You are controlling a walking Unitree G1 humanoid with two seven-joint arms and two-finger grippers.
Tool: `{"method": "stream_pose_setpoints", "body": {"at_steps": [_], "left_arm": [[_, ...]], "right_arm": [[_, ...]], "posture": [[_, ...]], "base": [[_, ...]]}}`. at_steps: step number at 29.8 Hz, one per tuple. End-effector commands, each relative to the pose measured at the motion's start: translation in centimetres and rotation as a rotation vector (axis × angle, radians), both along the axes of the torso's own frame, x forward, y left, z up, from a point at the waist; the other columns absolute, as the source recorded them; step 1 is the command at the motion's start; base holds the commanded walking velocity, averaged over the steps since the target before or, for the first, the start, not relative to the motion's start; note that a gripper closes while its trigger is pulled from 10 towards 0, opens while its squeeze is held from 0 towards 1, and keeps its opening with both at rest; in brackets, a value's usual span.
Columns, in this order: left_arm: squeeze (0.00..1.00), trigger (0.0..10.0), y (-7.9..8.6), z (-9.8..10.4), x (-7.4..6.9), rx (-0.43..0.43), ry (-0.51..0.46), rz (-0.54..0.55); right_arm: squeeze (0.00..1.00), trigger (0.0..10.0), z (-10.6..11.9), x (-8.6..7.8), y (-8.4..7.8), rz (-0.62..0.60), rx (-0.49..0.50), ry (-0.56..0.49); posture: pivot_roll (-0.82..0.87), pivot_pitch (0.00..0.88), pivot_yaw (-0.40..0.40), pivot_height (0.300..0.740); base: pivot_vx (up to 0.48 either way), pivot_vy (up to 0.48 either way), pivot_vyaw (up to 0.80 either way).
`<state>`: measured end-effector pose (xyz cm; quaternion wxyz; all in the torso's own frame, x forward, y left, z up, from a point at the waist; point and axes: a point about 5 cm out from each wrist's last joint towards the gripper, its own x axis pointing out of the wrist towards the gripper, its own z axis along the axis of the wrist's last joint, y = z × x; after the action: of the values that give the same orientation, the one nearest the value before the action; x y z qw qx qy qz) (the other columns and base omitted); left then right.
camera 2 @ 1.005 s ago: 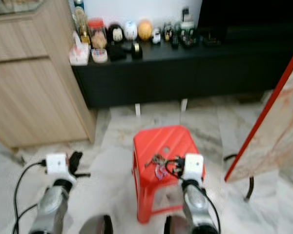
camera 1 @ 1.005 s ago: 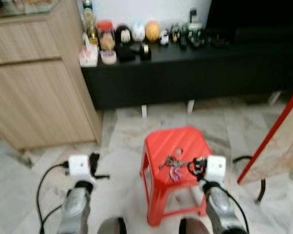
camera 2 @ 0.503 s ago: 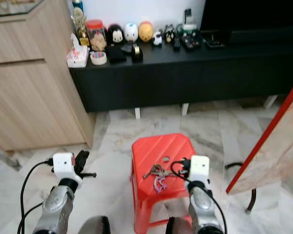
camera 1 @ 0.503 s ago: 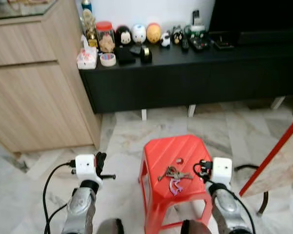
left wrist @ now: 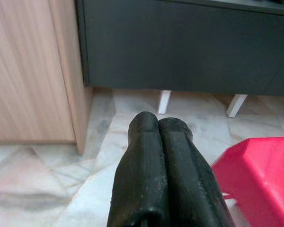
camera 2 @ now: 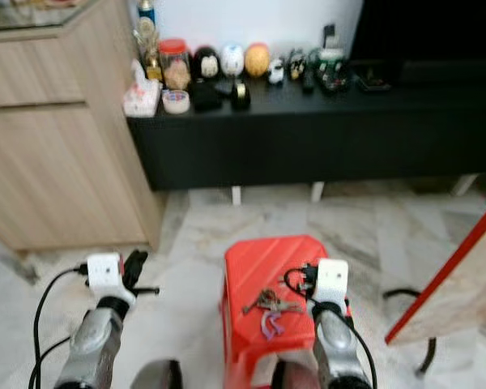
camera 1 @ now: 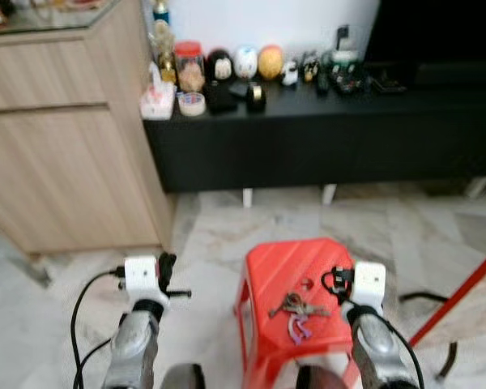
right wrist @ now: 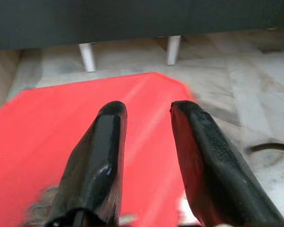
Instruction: Hang keys on a hook
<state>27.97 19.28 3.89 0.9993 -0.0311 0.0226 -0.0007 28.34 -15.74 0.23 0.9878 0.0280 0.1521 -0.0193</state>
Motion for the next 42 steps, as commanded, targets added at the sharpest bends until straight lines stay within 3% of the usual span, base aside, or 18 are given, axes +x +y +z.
{"method": "stream_pose_setpoints", "body": {"at_steps": [1, 12, 35, 42], "left_arm": [[0.00, 10.0, 0.2, -0.2, -0.1, -0.010, 0.009, 0.015], [0.00, 10.0, 0.1, -0.3, -0.2, -0.002, 0.014, 0.004], [0.00, 10.0, -0.1, -0.3, -0.2, 0.002, 0.015, -0.009], [0.00, 10.0, 0.0, -0.4, -0.3, 0.004, 0.020, -0.008]], "right_arm": [[0.00, 10.0, -0.3, -0.2, -0.2, 0.007, 0.002, 0.024], [0.00, 10.0, -0.7, 0.0, -0.6, 0.054, -0.019, 0.087], [0.00, 10.0, -0.9, -0.2, 0.0, 0.081, -0.012, 0.099], [0.00, 10.0, -1.6, -0.5, -0.1, 0.128, -0.045, 0.167]], "posture": [[0.01, 0.039, -0.002, 0.613], [0.01, 0.040, -0.005, 0.613], [0.01, 0.033, -0.001, 0.613], [0.01, 0.039, -0.001, 0.613]], "base": [[0.000, 0.000, 0.00], [0.000, 0.000, 0.00], [0.296, 0.000, 0.00], [0.000, 0.000, 0.00]]}}
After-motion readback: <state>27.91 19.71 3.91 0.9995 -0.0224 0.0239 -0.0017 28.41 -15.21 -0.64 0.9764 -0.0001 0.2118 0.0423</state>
